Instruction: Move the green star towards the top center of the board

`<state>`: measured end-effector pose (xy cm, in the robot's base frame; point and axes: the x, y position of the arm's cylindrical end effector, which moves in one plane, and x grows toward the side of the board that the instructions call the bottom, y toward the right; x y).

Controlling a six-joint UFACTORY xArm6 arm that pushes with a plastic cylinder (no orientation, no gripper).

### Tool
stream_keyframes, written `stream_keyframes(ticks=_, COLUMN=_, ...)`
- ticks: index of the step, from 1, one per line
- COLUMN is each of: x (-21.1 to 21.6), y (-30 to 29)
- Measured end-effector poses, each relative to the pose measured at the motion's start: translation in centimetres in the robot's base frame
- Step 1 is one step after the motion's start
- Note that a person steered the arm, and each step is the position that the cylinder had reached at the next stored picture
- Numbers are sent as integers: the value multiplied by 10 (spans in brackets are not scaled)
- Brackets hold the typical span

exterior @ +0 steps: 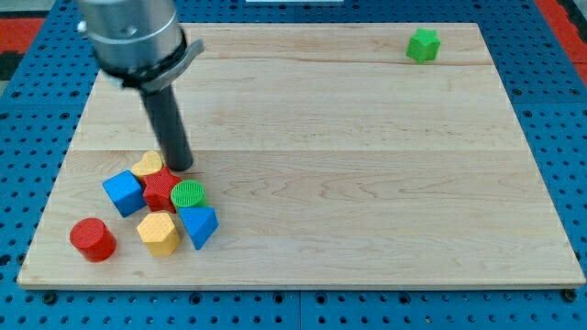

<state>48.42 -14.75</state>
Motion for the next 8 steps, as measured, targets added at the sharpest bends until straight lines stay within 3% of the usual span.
stream_keyframes(ticks=1, x=-14, y=34)
stream_keyframes(ticks=3, x=-157, y=310)
stream_keyframes(ticks=4, x=-201, y=428)
stream_keyframes(ticks=5, x=-230, y=372)
stream_keyframes(ticks=6, x=-237, y=265)
stream_keyframes(ticks=7, x=-244, y=317)
stream_keyframes(ticks=8, x=-286, y=258)
